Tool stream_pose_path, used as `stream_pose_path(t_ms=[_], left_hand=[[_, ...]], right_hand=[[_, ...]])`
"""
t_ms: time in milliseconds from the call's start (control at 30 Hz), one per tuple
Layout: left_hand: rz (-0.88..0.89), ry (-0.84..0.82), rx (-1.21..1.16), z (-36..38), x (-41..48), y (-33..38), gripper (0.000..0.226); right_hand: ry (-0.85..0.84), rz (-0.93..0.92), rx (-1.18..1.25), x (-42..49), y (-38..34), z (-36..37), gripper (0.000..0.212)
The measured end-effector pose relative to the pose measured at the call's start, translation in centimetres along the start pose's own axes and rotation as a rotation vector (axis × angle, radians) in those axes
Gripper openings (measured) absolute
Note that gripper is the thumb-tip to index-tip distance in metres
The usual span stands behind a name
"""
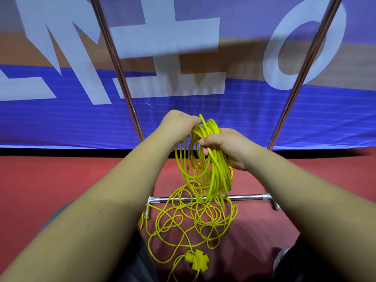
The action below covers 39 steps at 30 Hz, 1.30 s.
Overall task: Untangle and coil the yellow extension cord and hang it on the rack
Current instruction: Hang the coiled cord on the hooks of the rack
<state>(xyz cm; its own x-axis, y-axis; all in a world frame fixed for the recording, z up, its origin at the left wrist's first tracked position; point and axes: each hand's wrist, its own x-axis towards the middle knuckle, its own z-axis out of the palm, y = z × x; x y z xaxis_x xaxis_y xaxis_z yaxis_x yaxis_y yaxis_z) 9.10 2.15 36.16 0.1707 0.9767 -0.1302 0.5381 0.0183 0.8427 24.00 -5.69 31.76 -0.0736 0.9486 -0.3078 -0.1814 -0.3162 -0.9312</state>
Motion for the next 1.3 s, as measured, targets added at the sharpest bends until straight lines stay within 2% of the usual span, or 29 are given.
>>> stream_pose_path(t_ms=[33, 67, 133, 200, 267, 333, 467, 567, 633, 667, 767, 833, 1000, 1300], left_hand=[[0.079, 0.008, 0.097, -0.7, 0.2, 0.0, 0.018], [0.172, -0.018, 0.203, -1.4, 0.4, -0.2, 0.033], [0.439, -0.217, 0.455, -2.9, 1.1, -1.1, 0.081], [0.606, -0.433, 0.659, -3.3, 0.9, -1.9, 0.104], [0.725, -0.481, 0.754, -2.6, 1.0, -2.8, 0.098], [0.826, -0.434, 0.748, -2.0, 1.0, -3.1, 0.078], [0.732, -0.382, 0.688, -2.5, 0.4, -2.5, 0.047], [0.657, -0.378, 0.672, -3.1, 0.2, -2.3, 0.035], [0.622, -0.351, 0.629, -3.6, 0.0, -2.1, 0.03], [0.604, -0.331, 0.605, -3.8, 0.0, -2.0, 0.027], [0.551, -0.269, 0.541, -4.7, -0.6, -1.4, 0.019], [0.52, -0.228, 0.484, -5.6, -0.9, -1.1, 0.017], [0.497, -0.119, 0.324, -7.3, -2.3, 0.5, 0.021], [0.568, 0.079, 0.347, -13.7, -3.7, 5.8, 0.025]], right_hand=[[-0.01, 0.012, -0.031, -0.1, -0.1, 0.0, 0.016], [-0.026, 0.021, -0.062, -0.2, -0.3, 0.0, 0.015], [-0.058, 0.032, -0.126, -0.3, -0.7, -0.1, 0.015], [-0.096, 0.052, -0.203, -0.5, -1.1, 0.0, 0.016], [-0.132, 0.071, -0.278, -0.9, -1.6, 0.1, 0.012], [-0.142, 0.085, -0.328, -1.1, -1.9, 0.0, 0.01], [-0.139, 0.121, -0.367, -1.5, -2.9, 0.2, 0.003], [-0.103, 0.094, -0.372, -1.8, -3.5, 0.5, 0.005], [-0.076, 0.035, -0.388, -1.8, -3.8, 0.3, 0.017], [-0.061, -0.002, -0.439, -1.9, -3.9, 0.1, 0.024], [0.012, -0.133, -0.802, -2.5, -4.0, -0.7, 0.038], [0.049, -0.203, -0.886, -3.0, -3.8, -0.5, 0.038], [0.251, -0.398, -0.858, -3.3, -4.3, 1.1, 0.023], [0.356, -0.617, -0.919, -4.0, -12.7, 4.8, 0.032]])
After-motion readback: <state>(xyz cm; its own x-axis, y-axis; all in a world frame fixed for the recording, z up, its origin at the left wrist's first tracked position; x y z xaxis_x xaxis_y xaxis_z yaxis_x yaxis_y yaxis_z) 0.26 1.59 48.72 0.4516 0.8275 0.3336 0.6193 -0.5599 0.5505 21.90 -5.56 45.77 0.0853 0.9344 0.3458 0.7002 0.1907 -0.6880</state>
